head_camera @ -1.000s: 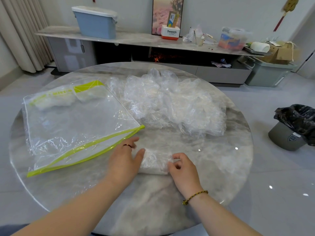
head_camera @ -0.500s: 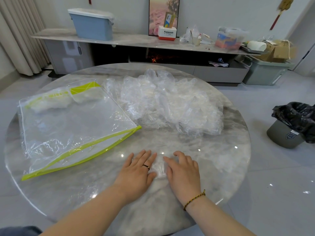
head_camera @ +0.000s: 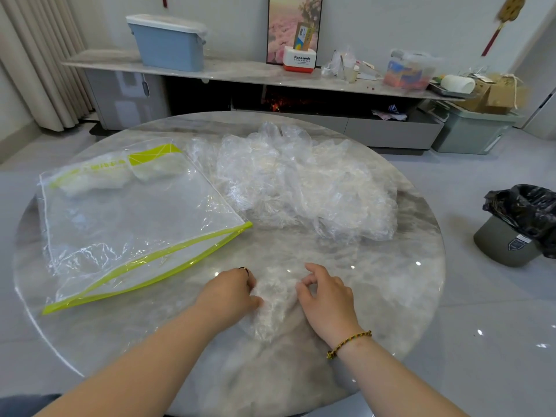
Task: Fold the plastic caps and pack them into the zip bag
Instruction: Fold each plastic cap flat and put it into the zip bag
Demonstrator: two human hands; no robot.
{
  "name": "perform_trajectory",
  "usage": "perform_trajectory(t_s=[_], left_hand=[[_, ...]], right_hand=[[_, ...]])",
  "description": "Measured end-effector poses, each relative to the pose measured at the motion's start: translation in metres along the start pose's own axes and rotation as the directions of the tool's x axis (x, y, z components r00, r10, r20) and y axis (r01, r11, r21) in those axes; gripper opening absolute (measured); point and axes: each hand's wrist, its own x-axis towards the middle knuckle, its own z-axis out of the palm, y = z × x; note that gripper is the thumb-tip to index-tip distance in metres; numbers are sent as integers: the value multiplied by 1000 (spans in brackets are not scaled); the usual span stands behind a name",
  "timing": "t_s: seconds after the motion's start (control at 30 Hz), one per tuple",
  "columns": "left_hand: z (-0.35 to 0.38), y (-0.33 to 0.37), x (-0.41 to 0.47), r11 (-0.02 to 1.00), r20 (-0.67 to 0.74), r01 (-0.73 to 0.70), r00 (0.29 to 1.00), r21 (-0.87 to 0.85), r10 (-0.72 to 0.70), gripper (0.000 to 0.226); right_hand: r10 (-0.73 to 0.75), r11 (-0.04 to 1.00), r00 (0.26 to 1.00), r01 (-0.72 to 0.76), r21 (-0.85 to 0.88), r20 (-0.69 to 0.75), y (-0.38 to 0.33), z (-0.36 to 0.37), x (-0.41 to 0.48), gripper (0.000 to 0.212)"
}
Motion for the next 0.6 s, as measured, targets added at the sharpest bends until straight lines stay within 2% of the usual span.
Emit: perform_trajectory(t_s=[0.1,0.2,0.23,0.3,0.37,0.43,0.5,0.6], left_hand=[[0,-1,0,994,-12,14,1000,-105,-15,29],[1,-2,-2,908,-64,13,997,-418,-44,28],[-1,-1,-3,850,-84,11,994,-527,-65,27],[-3,0,-6,717,-109,-6,989,-697,-98,25],[-6,1,-9,625,-117,-29,988,-780,-100,23],[-10,2,-12,579,-118,-43,989,-814,-94,22],[-13,2,-16,581,-132,-52,987,-812,-96,21],[-23,-1,-22,568,-156,-63,981,-821,-116,17]], right_hand=[[64,973,997,-74,219,53,-2,-1,-2,46],[152,853,983,-182,490,99,-4,-3,1,53],[180,797,977,-211,566,111,-7,-3,1,56],[241,603,949,-309,736,202,-8,0,5,57],[221,433,925,-378,818,310,-13,2,7,45],[139,400,925,-379,834,354,-20,5,8,11],[103,383,933,-356,852,344,-28,7,10,17],[128,381,948,-320,868,293,-39,16,18,17]])
